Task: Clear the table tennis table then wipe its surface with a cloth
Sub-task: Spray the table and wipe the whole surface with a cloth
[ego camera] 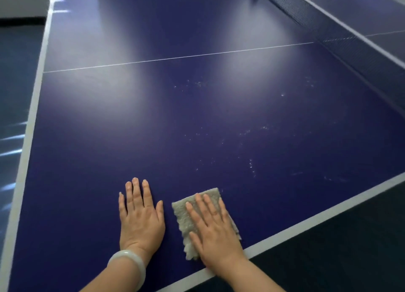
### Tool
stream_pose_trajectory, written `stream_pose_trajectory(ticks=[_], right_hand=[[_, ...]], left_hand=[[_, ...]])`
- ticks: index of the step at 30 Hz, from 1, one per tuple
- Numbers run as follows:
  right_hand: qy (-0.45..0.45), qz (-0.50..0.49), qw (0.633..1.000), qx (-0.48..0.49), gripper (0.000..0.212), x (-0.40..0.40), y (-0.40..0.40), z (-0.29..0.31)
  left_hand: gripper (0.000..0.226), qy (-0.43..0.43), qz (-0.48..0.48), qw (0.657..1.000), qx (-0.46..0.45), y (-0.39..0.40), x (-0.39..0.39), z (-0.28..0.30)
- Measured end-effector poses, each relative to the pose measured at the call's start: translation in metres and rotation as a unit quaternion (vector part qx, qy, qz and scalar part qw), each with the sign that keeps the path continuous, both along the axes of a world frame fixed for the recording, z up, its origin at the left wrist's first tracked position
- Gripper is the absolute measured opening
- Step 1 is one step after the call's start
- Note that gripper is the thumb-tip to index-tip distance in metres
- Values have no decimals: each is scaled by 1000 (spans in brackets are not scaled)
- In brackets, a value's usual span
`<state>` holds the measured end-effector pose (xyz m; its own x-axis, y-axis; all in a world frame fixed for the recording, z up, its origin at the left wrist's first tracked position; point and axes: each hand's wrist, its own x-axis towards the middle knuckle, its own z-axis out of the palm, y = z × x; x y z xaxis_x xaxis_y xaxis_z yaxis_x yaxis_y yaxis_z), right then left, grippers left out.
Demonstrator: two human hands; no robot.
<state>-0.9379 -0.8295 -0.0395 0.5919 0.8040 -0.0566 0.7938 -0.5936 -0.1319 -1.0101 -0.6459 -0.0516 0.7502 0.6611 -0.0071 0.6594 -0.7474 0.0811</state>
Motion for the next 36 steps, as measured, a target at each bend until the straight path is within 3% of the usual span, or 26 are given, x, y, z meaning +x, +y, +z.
stream_pose_trajectory(ticks=[3, 5, 8, 10, 12, 15, 17, 18, 19, 21, 23, 25, 27, 30, 32, 34, 36], right_hand=[[-20, 72, 997, -34, 64, 58, -18, -2], [-14, -52, 997, -47, 64, 110, -50, -2], [41, -335, 938, -77, 59, 153, -79, 9], [41, -388, 918, -65, 58, 141, -60, 10], [4, -315, 948, -41, 61, 107, -19, 4], [-11, -83, 996, -4, 63, 59, 40, -2], [-8, 60, 998, -14, 62, 69, 53, -1], [-12, 82, 996, -26, 62, 88, 50, -1], [-26, 60, 997, -31, 62, 111, 43, -2], [-14, -128, 991, -45, 62, 157, 16, -1], [35, -371, 927, -50, 61, 181, -7, 8], [55, -467, 881, -54, 62, 171, 1, 14], [37, -405, 912, -50, 63, 142, 36, 7], [3, -152, 987, -44, 68, 102, 104, -5], [4, -14, 998, -64, 71, 98, 140, 1], [0, 37, 996, -78, 66, 122, 156, 7], [-9, 11, 995, -95, 59, 164, 150, 7]], left_hand=[[69, -15, -2, 1000, 10, 0, 0, -2], [68, -15, -4, 1000, 13, -1, -1, -2], [68, -9, -4, 1000, 11, -1, -1, -1], [68, -8, -1, 1000, 8, 0, -1, 1], [68, -7, 1, 1000, 6, 0, 0, 2], [68, -1, 2, 1000, 1, 0, 1, 3], [68, 0, 3, 1000, -3, 0, 1, 3], [67, -1, 4, 1000, -3, 1, 1, 3], [67, -3, 5, 1000, -2, 1, 1, 3], [67, -8, 3, 1000, -1, 0, 0, 3], [67, -9, 2, 1000, -4, 0, 1, 3], [67, -6, 5, 1000, -8, 0, 2, 2], [67, -2, 7, 1000, -13, 0, 2, 2], [67, 9, 6, 1000, -16, 0, 2, 2], [67, 10, 7, 1000, -15, 1, 2, 2], [67, 9, 8, 1000, -12, 0, 2, 1], [67, 6, 8, 1000, -11, 0, 3, 1]])
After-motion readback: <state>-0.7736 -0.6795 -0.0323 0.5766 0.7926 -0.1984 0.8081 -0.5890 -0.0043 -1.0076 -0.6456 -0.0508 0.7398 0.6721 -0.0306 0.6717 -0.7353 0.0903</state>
